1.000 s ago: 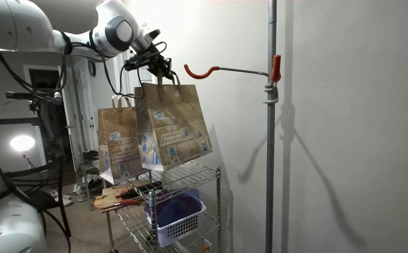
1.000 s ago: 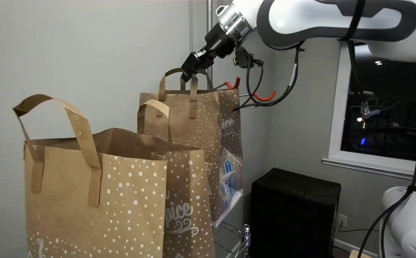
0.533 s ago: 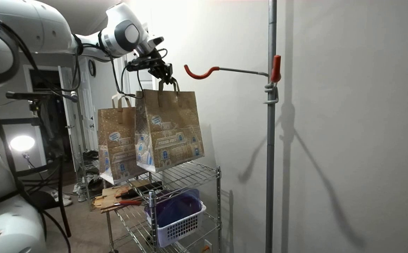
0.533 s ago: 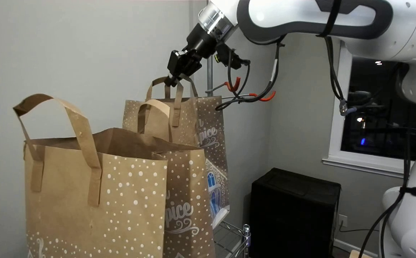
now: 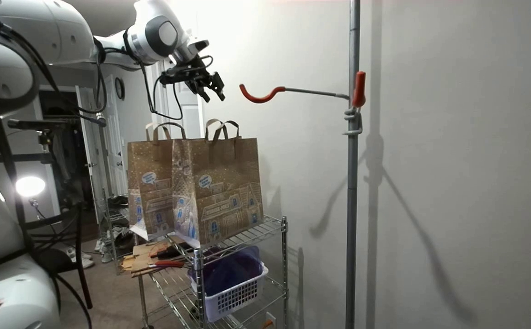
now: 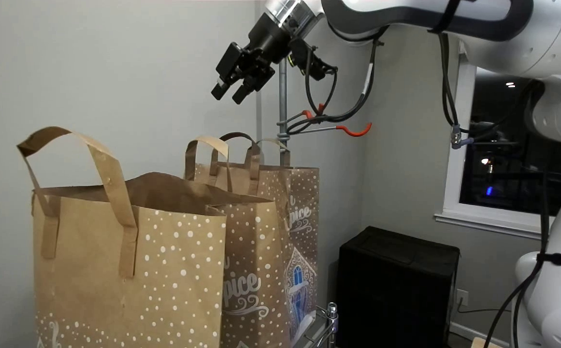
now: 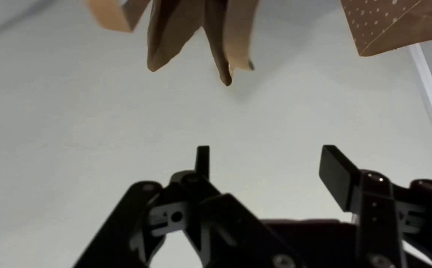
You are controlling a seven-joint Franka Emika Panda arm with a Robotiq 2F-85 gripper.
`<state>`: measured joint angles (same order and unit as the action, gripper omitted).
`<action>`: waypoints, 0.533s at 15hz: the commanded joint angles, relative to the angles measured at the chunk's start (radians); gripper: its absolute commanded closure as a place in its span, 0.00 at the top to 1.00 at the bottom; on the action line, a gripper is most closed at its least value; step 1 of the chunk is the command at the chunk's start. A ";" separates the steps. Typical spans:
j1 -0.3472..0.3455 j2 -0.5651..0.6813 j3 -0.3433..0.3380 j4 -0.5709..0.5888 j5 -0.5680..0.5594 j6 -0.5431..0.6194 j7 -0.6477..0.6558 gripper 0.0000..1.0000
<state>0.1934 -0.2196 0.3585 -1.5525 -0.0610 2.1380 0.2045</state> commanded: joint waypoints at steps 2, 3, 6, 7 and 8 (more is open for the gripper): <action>0.022 -0.001 0.007 0.055 -0.027 -0.086 0.008 1.00; 0.029 -0.007 0.009 0.059 -0.022 -0.104 0.000 1.00; 0.052 -0.047 0.010 0.041 0.000 -0.165 -0.013 1.00; 0.061 -0.070 0.008 0.022 0.013 -0.177 -0.021 1.00; 0.068 -0.087 0.008 0.011 0.018 -0.192 -0.022 1.00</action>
<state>0.2446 -0.2441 0.3711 -1.4978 -0.0621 1.9943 0.2043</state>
